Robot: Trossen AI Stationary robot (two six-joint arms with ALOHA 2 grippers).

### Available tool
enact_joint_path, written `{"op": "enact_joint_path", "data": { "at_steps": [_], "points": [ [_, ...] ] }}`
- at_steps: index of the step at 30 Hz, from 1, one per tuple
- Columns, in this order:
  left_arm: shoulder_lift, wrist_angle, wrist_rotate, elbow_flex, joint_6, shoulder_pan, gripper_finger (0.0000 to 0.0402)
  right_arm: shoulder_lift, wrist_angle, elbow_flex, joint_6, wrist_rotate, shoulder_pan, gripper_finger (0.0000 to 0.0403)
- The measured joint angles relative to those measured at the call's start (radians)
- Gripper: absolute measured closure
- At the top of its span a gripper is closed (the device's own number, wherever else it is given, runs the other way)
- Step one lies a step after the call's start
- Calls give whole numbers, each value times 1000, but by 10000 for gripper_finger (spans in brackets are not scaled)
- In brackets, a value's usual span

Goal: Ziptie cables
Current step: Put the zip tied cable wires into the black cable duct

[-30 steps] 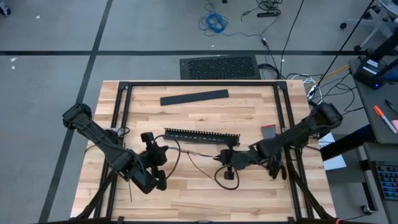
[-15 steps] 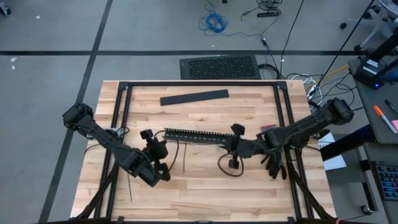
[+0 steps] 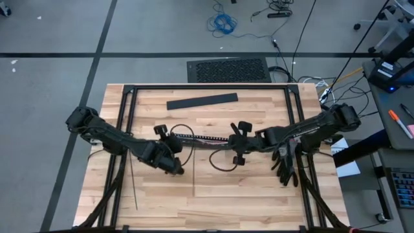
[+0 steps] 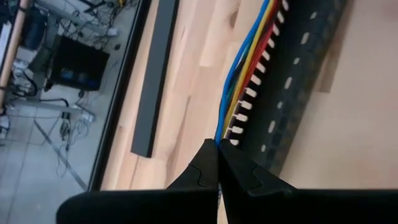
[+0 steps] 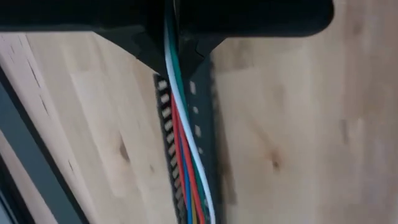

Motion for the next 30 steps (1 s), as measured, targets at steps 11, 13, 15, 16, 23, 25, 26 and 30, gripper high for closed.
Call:
{"op": "enact_joint_path", "data": {
  "at_steps": [11,13,15,16,23,25,26,30],
  "points": [
    [0,143,85,0,139,65,400,14,-65,1,6,0,-7,403],
    [0,145,87,0,156,75,400,14,-84,1,6,1,-9,403],
    [0,147,89,0,158,88,400,14,-96,1,5,0,-14,403],
    [0,148,93,0,160,96,400,14,-103,1,5,0,-19,403],
    [5,288,154,-64,255,139,400,14,-118,1,-9,0,-53,403],
    [5,324,176,-100,261,148,400,14,-118,1,-9,-6,-54,403],
    [5,328,179,-115,258,152,400,14,-117,1,-8,-20,-54,403],
    [5,357,181,-149,250,161,400,14,-113,1,-6,-52,-53,403]
  ]
}}
